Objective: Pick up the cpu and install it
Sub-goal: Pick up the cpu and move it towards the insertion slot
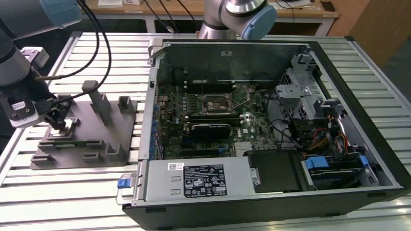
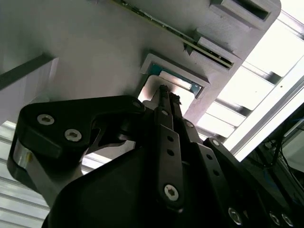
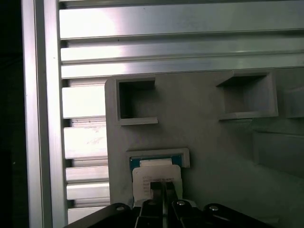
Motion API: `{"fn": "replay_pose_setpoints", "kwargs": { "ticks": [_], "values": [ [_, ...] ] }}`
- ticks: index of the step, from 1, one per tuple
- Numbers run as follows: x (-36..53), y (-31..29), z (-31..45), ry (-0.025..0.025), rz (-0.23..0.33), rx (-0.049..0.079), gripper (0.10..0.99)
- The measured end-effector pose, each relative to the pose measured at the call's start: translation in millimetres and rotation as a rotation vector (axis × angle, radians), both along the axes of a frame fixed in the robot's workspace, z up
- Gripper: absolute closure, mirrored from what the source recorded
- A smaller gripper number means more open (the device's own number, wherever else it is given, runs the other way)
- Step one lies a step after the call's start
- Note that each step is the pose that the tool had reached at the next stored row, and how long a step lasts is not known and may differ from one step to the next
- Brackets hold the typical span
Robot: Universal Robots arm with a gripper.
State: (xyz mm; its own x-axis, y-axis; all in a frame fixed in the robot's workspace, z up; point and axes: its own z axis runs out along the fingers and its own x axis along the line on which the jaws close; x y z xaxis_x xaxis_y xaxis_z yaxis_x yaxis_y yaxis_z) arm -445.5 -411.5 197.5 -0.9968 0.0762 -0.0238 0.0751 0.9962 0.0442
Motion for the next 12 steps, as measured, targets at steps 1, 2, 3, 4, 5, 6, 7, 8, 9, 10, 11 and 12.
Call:
{"fn": "replay_pose_setpoints", "kwargs": {
  "ticks": [1, 2, 3, 4, 5, 6, 7, 8, 9, 10, 11, 12],
  "values": [
    [0.0, 0.0, 0.0, 0.0000, 0.000, 0.000, 0.855],
    [0.0, 0.0, 0.0, 0.0000, 0.000, 0.000, 0.855],
    [0.0, 0.0, -0.1, 0.0000, 0.000, 0.000, 0.796],
    [0.0, 0.0, -0.1, 0.0000, 0.000, 0.000, 0.737],
    [0.0, 0.0, -0.1, 0.0000, 0.000, 0.000, 0.737],
    [0.0, 0.0, -0.1, -0.0001, 0.000, 0.000, 0.678],
    [0.0, 0.0, -0.1, 0.0000, 0.000, 0.000, 0.620],
    [0.0, 0.0, -0.2, -0.0001, 0.000, 0.000, 0.620],
    [0.0, 0.0, -0.2, 0.0000, 0.000, 0.000, 0.561],
    [0.0, 0.0, -0.2, -0.0001, 0.000, 0.000, 0.561],
    [0.0, 0.0, -0.2, 0.0000, 0.000, 0.000, 0.498],
    [0.0, 0.0, -0.2, 0.0000, 0.000, 0.000, 0.498]
  ]
}}
